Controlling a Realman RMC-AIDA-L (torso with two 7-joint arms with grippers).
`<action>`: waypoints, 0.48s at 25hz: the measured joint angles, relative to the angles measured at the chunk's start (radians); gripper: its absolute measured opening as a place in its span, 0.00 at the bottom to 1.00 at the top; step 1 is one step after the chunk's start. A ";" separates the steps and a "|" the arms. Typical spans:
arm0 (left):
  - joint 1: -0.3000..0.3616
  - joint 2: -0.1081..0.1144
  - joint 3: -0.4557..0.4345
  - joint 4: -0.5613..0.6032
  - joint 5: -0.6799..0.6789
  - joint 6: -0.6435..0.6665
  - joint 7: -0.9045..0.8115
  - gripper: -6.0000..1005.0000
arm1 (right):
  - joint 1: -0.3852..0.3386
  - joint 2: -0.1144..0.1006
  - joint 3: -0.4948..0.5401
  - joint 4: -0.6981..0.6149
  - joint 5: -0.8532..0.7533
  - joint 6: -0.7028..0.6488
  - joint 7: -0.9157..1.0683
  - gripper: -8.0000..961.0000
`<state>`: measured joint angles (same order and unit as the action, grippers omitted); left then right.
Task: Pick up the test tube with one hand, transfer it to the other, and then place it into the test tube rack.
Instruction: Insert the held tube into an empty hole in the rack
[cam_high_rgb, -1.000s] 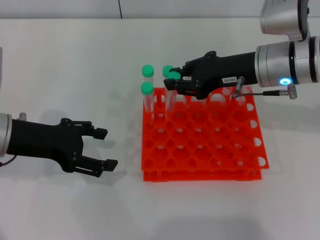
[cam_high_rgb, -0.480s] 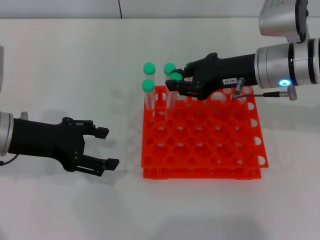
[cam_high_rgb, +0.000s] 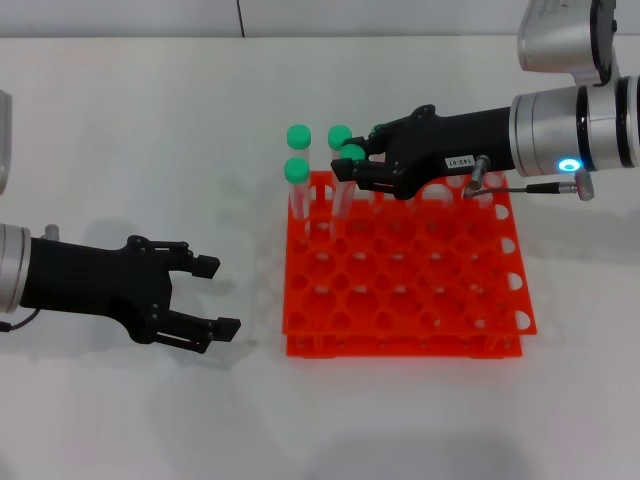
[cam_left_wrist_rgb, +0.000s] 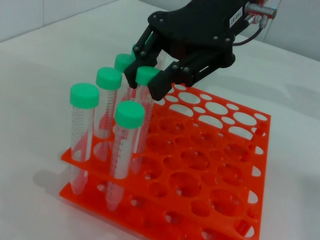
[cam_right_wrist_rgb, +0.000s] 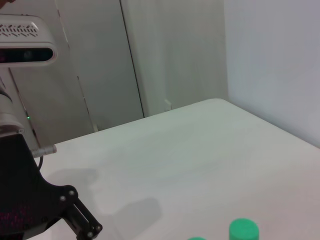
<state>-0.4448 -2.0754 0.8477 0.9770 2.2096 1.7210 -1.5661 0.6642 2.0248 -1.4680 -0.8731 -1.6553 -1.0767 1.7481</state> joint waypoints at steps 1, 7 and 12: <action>0.000 0.000 0.000 0.000 0.000 0.000 0.000 0.88 | 0.000 0.000 0.000 -0.001 0.000 0.000 0.000 0.37; 0.000 0.000 0.001 0.000 0.001 0.000 0.000 0.88 | 0.000 0.000 0.000 -0.003 0.000 0.001 -0.002 0.37; 0.000 0.000 0.001 -0.003 0.001 0.000 0.000 0.88 | 0.000 0.000 0.000 -0.001 0.000 0.002 -0.011 0.37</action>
<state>-0.4448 -2.0751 0.8483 0.9739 2.2105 1.7210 -1.5656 0.6642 2.0248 -1.4679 -0.8741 -1.6552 -1.0752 1.7366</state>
